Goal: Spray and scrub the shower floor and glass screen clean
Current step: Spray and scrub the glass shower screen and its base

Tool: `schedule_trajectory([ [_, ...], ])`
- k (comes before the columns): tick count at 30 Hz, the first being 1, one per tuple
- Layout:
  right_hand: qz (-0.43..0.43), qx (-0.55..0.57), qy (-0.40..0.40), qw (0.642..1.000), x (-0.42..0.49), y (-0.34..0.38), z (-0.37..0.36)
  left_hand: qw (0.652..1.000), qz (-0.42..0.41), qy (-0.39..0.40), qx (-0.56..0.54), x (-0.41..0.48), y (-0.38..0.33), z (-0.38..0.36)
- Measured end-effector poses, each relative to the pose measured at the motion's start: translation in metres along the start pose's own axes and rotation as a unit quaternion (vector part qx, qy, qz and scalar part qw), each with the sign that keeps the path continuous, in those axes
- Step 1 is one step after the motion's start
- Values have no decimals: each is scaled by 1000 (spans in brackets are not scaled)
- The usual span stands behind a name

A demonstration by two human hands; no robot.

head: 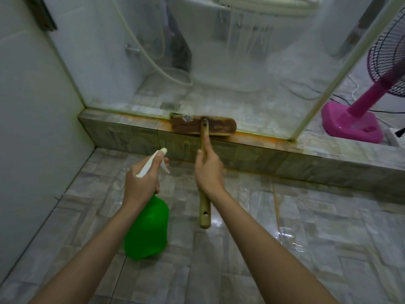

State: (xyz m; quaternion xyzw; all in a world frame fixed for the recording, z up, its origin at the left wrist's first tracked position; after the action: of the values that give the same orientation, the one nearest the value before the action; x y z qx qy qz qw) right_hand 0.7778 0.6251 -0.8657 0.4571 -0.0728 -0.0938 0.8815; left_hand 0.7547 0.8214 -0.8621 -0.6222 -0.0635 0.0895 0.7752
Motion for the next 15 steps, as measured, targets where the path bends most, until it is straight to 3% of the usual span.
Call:
schedule_trajectory([
  [2,-4,-16,-17,1000,-2,-15,25,1000,-4,-4,-14,1,1,2],
  [7,-114,-12,-185,976,-25,-96,139,1000,-17,-1,8,1,-2,0],
  [15,-84,-40,-192,977,-31,-102,140,998,-2,57,30,19,-23,-73],
])
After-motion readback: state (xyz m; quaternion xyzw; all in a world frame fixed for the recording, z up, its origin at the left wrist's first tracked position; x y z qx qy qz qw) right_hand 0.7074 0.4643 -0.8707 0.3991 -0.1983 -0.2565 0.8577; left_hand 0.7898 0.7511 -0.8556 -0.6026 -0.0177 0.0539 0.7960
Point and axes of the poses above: each hand's wrist, its own x-axis towards the middle knuckle, its own z-axis out of the back of the hand, y = z × x, the point moved 9 cm from there along x, towards the middle knuckle, and after that the axes turned 3 degrees about -x, right-handed, at the moved point
